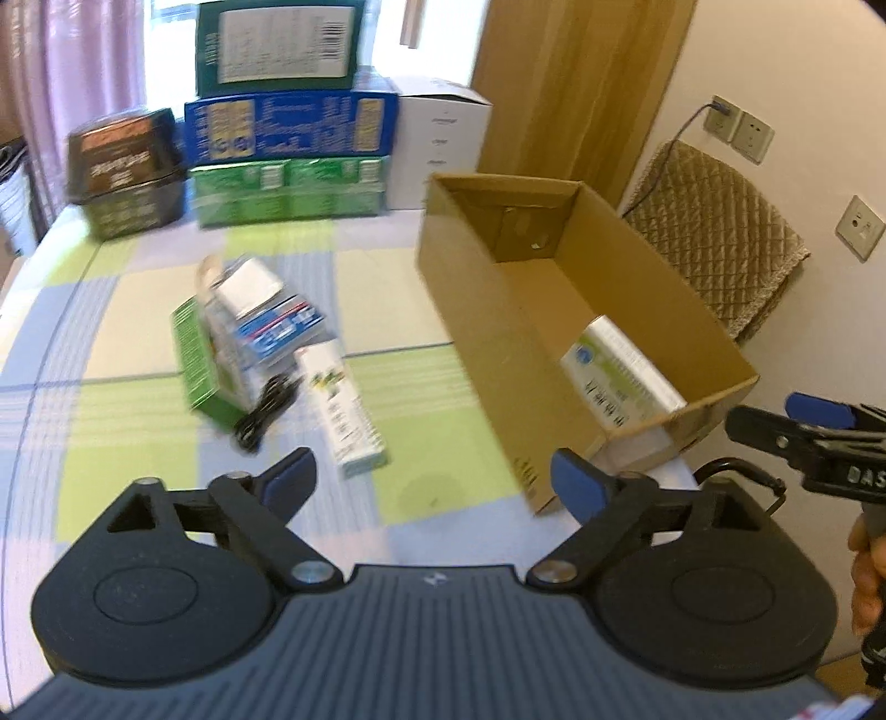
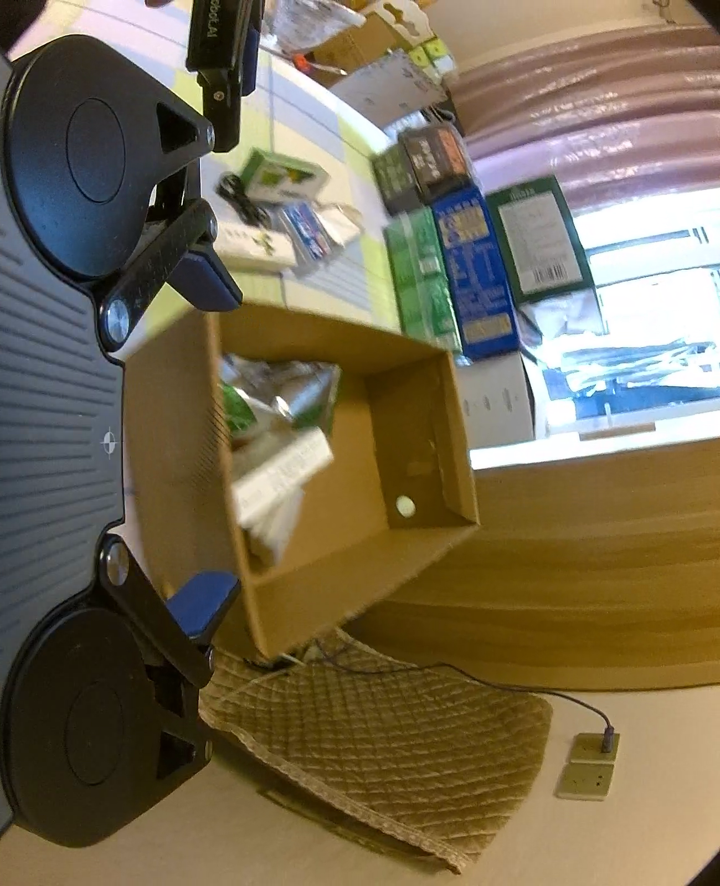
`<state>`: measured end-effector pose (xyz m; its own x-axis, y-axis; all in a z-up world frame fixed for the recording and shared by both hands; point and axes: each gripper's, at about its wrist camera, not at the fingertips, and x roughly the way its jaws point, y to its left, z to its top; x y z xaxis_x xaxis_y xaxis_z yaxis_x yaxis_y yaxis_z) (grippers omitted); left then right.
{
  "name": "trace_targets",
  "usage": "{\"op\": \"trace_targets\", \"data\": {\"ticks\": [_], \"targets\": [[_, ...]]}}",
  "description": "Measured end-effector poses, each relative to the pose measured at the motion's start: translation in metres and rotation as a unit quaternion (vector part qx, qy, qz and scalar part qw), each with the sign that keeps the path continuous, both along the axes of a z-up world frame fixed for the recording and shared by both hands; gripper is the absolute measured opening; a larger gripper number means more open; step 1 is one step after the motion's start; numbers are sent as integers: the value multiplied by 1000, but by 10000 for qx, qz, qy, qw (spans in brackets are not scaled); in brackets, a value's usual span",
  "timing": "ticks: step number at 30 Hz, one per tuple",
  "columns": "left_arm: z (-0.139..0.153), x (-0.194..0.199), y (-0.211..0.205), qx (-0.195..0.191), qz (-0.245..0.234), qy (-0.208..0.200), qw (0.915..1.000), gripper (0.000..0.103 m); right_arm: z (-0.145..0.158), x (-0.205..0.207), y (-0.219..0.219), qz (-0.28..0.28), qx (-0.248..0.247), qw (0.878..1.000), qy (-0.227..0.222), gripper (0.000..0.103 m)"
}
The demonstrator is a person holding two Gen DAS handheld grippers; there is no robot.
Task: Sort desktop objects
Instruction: 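Withdraw both tools from the box back toward the table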
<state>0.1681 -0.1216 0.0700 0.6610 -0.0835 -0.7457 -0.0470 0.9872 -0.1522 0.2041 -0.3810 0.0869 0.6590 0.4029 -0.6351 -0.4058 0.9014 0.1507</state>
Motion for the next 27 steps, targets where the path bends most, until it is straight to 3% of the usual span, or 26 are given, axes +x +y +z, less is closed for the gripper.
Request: {"op": "trace_targets", "data": {"ticks": [4, 11, 27], "targets": [[-5, -27, 19, 173, 179, 29, 9997, 101, -7, -25, 13, 168, 75, 9997, 169, 101], [-15, -65, 52, 444, 518, 130, 9976, 101, -29, -52, 42, 499, 89, 9973, 535, 101], [-28, -92, 90, 378, 926, 321, 9945, 101, -40, -70, 79, 900, -61, 9934, 702, 101]]}}
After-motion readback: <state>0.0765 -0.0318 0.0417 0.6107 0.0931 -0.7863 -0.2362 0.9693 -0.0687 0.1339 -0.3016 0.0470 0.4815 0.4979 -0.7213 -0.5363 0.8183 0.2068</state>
